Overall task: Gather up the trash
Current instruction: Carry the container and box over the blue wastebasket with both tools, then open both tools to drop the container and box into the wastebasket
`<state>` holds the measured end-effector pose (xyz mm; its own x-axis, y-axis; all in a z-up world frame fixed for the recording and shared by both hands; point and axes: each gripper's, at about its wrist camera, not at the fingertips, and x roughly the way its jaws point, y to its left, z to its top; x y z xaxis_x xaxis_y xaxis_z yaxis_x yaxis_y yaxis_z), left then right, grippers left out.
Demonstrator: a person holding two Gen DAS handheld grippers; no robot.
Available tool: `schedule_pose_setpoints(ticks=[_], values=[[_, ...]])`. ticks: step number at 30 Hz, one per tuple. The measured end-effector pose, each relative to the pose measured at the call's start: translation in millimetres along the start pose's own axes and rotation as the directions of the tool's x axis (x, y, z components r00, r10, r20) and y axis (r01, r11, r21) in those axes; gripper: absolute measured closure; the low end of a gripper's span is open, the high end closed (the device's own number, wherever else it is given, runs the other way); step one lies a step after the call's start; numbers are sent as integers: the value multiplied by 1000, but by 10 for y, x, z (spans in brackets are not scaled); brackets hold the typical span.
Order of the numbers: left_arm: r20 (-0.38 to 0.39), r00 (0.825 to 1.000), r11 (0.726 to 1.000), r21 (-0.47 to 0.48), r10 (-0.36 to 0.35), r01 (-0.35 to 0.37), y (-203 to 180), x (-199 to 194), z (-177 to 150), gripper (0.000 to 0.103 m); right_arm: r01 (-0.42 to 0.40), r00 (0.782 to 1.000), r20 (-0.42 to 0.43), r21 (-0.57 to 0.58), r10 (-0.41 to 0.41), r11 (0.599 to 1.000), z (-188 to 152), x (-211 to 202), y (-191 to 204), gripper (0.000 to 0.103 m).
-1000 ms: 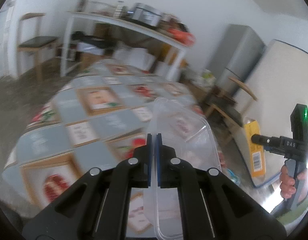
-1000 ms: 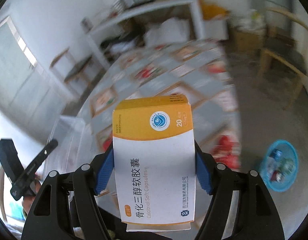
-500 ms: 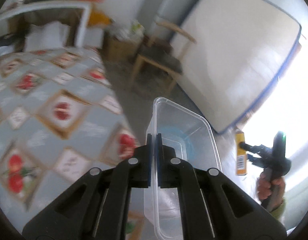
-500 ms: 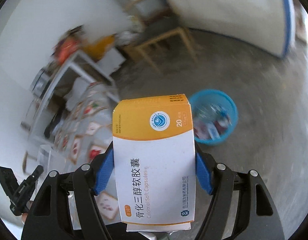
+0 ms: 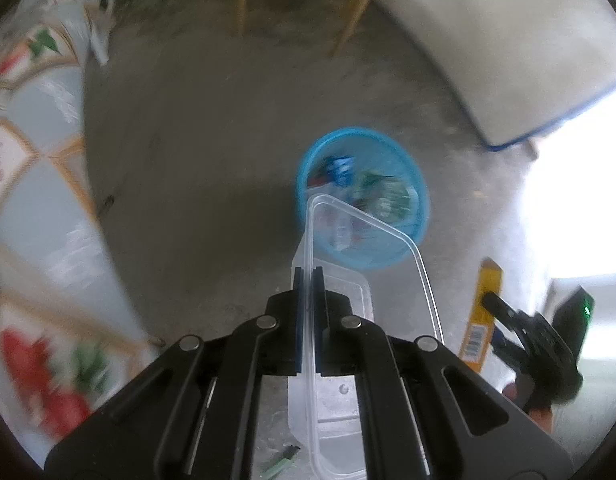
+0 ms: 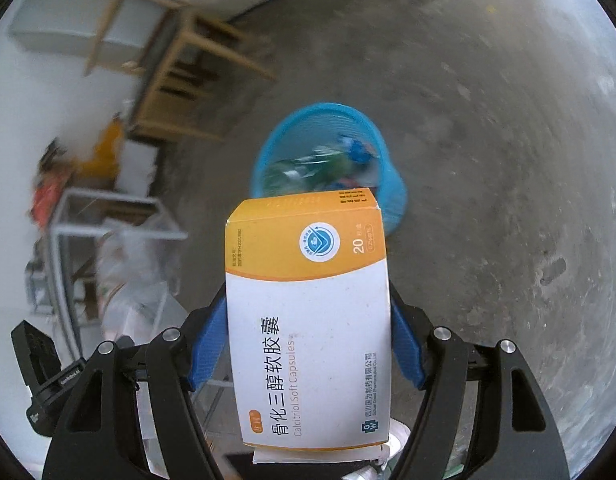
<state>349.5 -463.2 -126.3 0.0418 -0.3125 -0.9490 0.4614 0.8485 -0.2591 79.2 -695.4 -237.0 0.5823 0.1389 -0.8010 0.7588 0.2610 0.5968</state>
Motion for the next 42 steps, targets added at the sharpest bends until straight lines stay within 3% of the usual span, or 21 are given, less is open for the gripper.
schedule_pose_setpoints(ticks=[7,13,15,18,22,25,28,32,35,39,42], values=[[-104,985,989,-49,135,-141,-289,1088,692,101,174,985,2,77,-175,982,490,670,-2,33],[-162,977,971,-176,135,-163,-307,1652,1053,100,319,947,4,72,-320,945,850,1094,168,30],[-156,986,959,-268,54,-95,-283,1731,1107,100,302,953,2,54,-303,952,893,1201,219,30],[-108,991,922,-386,-76,28,-224,1765,1153,91,260,965,6,34,-261,965,902,1238,239,25],[-92,978,888,-440,-190,131,-251,1836,1374,78,175,985,-4,61,-175,983,883,1221,126,25],[-83,957,864,-458,-277,210,-272,1840,1320,67,90,996,3,139,-92,986,851,1158,-95,25],[-54,944,838,-480,-324,260,-307,1723,1350,62,20,999,33,191,-26,981,828,1073,-230,25],[-23,935,841,-446,-354,308,-414,1379,1161,61,-29,999,48,180,21,983,778,994,-232,25],[22,911,835,-391,-411,386,-406,871,1031,60,-75,996,60,144,67,987,702,876,-199,25],[108,890,855,-246,-444,457,-473,50,822,53,-125,989,85,53,120,991,501,519,-121,25],[195,890,896,-90,-412,435,-311,-715,384,44,-140,982,118,-47,144,989,271,119,-38,25]])
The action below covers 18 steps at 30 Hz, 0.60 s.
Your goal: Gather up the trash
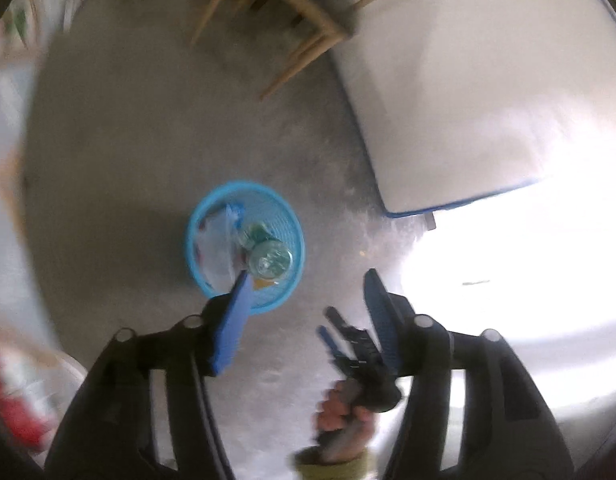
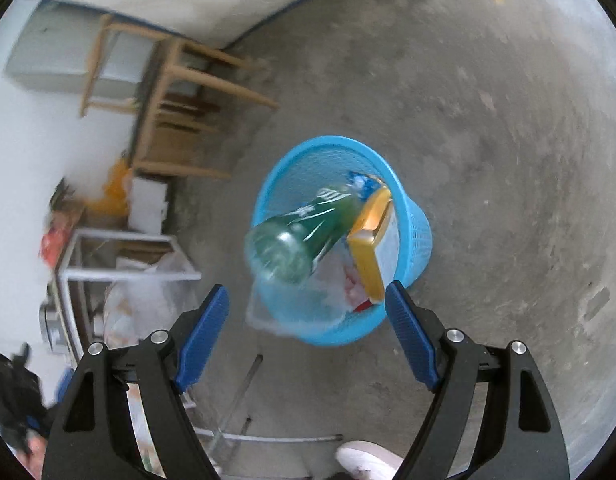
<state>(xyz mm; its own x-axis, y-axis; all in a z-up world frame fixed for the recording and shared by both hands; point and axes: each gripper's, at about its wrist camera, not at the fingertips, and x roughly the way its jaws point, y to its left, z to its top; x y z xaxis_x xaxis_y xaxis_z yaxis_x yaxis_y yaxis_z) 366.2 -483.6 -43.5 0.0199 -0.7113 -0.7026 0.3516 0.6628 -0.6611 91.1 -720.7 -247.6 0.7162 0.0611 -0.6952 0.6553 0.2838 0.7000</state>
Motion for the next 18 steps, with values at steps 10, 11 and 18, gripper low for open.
schedule_pose_setpoints(ticks=[10,11,18], values=[[386,910,948,204,151,-244,25,-1562,-1611,15,82,990,144,-475,-15,876,-1180,-1309,863,15],[425,891,951,174,161,-255,73,-1673,-1782,12,95,986,165,-529,-8,844,-1359,-1422,981,12],[559,786,936,46,265,-348,534,-2298,-2708,9,159,969,243,-740,39,653,-2373,-1898,1597,7]])
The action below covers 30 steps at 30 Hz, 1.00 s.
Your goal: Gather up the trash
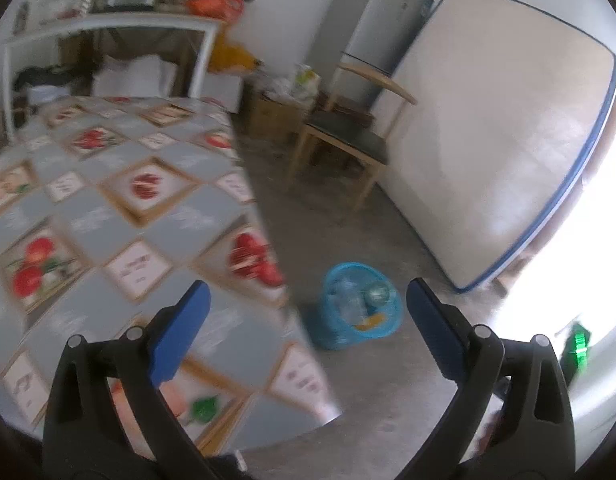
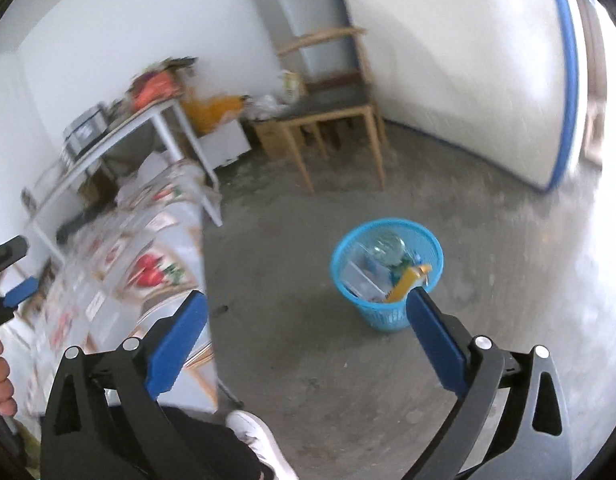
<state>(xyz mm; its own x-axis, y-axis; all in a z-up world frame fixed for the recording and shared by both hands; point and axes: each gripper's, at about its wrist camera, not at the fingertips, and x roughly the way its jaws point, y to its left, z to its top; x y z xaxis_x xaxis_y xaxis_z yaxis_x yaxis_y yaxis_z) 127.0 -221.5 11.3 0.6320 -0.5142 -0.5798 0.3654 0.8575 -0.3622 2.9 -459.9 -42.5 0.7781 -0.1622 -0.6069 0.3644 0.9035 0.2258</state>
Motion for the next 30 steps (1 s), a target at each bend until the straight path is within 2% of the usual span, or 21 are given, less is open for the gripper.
schedule_pose_setpoints(ticks=[4,6,9,11,13,17,20,27,30], values=[[31,994,995,-18,100,-100,191,-261,-277,8,1,1000,2,-89,-1,996,-80,-250,444,7],[52,986,987,15,160,-161,211,-332,-379,9,19,1000,12,-108,-18,994,-145,-346,587,6],[82,964,960,102,253,-260,165,-497,-545,9,77,996,58,-157,-69,985,-251,-487,846,6],[89,961,952,141,262,-273,152,-570,-655,8,100,992,91,-199,-83,975,-337,-581,981,6],[72,959,948,149,273,-281,153,-565,-709,8,118,991,88,-239,-100,964,-405,-587,1113,6],[50,933,913,192,356,-359,157,-542,-743,9,146,989,78,-278,-129,949,-501,-619,1221,6],[48,931,916,167,362,-365,230,-579,-728,9,156,988,51,-270,-147,950,-523,-567,1218,6],[1,943,941,66,334,-333,416,-609,-699,9,194,980,12,-264,-198,945,-555,-423,1183,6],[-14,942,939,80,337,-334,405,-584,-716,9,202,978,8,-272,-207,941,-562,-395,1179,6]])
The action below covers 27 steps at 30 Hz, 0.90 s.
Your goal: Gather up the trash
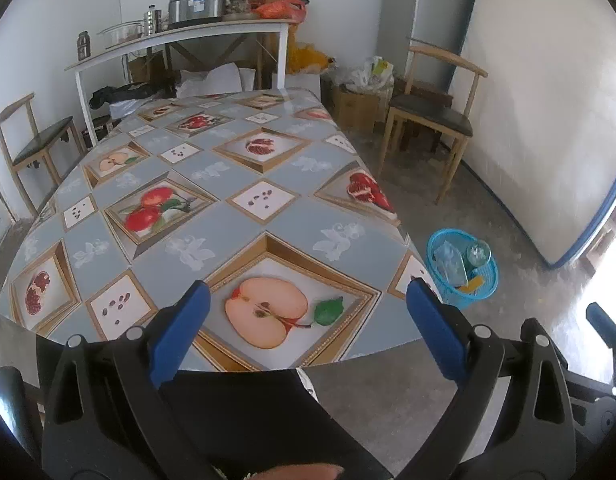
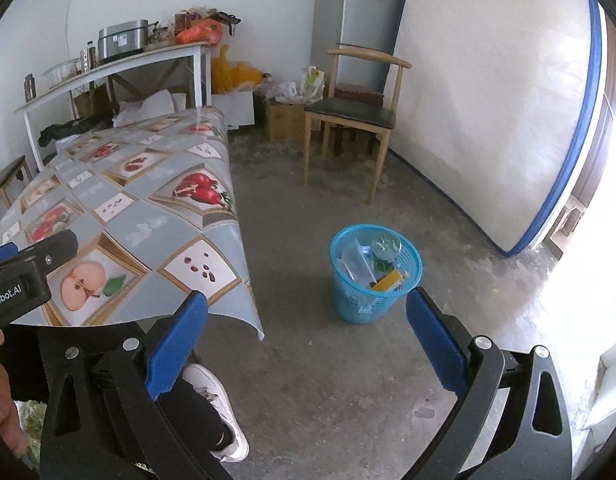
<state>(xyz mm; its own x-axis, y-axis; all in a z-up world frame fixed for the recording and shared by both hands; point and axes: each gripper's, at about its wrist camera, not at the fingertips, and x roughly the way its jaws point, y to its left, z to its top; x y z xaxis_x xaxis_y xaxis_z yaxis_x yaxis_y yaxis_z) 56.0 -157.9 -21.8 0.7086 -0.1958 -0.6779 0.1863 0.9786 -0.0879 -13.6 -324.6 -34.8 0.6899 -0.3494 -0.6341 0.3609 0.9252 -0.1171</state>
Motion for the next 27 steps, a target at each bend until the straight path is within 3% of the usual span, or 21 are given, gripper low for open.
schedule_pose_setpoints(ticks=[16,27], values=[[-100,995,997,79,5,3,-192,156,-111,9,30,999,-20,44,-29,999,-32,104,-145,6],[-93,995,998,63,21,-15,-164,130,-106,9,34,999,-26,59,-33,998,-39,143,-211,6]])
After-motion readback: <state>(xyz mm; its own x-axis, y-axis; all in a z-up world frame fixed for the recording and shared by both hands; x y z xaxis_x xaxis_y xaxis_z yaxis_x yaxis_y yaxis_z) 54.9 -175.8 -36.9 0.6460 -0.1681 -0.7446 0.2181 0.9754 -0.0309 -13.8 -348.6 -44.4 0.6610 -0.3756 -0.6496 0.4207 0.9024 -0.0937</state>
